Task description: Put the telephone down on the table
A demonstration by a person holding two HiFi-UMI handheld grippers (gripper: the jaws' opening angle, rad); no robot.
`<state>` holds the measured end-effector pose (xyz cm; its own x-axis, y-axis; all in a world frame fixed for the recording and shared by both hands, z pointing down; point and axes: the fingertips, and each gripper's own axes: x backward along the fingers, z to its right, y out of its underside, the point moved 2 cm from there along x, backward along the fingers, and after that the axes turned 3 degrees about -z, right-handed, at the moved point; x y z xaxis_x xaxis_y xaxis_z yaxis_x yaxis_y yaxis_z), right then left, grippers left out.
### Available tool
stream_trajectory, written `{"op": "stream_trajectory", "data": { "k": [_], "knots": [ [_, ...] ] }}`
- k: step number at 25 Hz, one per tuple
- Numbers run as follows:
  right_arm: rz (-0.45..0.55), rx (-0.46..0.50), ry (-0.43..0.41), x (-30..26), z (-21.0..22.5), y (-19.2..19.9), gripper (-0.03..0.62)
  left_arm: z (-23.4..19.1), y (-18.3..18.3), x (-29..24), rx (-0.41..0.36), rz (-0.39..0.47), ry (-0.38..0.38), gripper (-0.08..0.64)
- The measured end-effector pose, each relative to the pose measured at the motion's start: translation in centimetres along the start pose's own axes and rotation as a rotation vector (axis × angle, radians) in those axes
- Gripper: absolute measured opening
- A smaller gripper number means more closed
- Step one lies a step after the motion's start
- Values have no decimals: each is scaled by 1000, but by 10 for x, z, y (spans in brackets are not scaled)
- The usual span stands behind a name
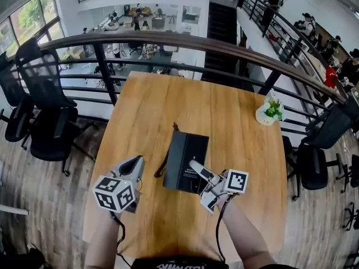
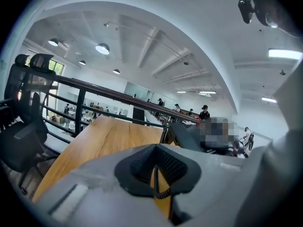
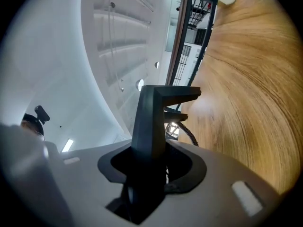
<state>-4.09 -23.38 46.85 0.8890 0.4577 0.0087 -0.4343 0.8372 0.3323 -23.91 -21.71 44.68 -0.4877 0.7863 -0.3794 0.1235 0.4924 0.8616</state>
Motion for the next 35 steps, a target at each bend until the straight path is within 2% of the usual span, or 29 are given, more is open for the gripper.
{"op": "stream_trajectory", "data": {
  "k": [7,15,24,27,35],
  "knots": [
    [-12,-21,17,-31,36,-23,163,-27,2,-39,14,-16,1,2],
    [-59,30,14,-70,61,-56,163,-54,-13,-76,16,-8,5,2],
    [-60,48,7,-109,89,-100,163,-71,-24,-118,9,-21,13,2],
    [-65,49,3,-121,98,-111,163,-74,-21,-126,11,-30,14,2],
    [-71,14,57,-133,128,-125,163,-81,-6,-141,26,-61,9,2]
  ]
}}
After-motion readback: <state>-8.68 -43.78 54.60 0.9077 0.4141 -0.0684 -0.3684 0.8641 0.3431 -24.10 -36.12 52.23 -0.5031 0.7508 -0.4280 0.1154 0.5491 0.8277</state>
